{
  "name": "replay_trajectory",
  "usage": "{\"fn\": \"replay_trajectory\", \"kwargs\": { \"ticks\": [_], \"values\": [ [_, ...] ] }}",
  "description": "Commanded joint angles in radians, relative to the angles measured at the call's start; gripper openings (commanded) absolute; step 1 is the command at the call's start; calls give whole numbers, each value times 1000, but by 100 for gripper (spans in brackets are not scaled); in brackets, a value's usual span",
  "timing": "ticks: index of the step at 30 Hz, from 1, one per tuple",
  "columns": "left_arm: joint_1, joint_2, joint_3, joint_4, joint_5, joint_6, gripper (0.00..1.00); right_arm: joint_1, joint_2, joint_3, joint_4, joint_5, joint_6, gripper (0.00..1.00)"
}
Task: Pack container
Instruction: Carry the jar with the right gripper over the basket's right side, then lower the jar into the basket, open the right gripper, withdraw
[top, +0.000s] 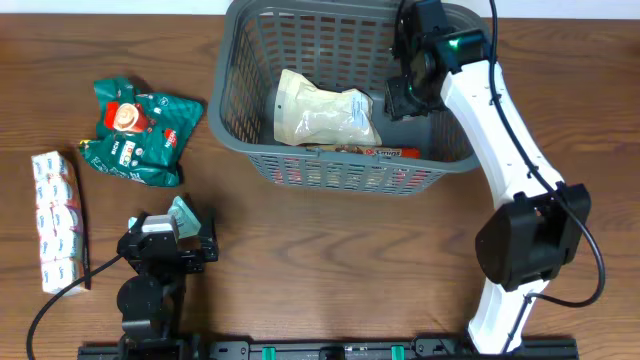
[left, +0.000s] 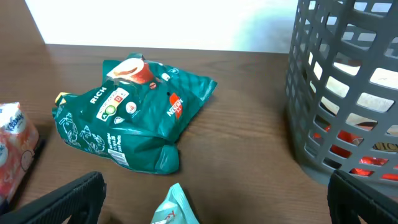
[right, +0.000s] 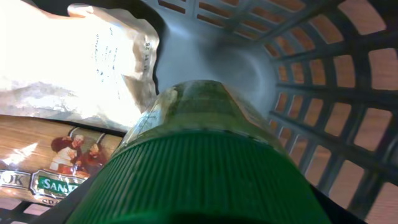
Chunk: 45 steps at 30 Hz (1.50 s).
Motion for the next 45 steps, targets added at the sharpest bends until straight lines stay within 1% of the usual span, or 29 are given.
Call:
{"fn": "replay_trajectory", "kwargs": {
  "ticks": [1,17,18,20,22,27,33,36,38,39,45],
  "values": [
    [4,-6,-23,-8,11,10,99,6,24,14,3,-8,22,2],
    [4,-6,-23,-8,11,10,99,6,47,13,-1,-8,40,1],
    [4,-6,-23,-8,11,10,99,6,47,13,-1,-8,39,3],
    [4,-6,-23,-8,11,10,99,6,47,13,-4,-8,39,43],
    [4,-6,-23,-8,11,10,99,6,47,13,-5,-8,39,60],
    [4,-6,-23,-8,11,10,99,6,47,13,-5,-8,39,73],
    [4,-6,-23,-8,11,10,99,6,47,13,-5,-8,39,79],
    [4,-6,-23,-8,11,10,99,6,47,13,-5,-8,39,88],
    [4,-6,-23,-8,10,10,99,6,46,14,-5,-8,35,97],
    [4,-6,-23,-8,11,10,99,6,44,14,-5,-8,32,99],
    [4,-6,-23,-8,11,10,99,5,18,74,-36,-7,32,99]
  ]
}}
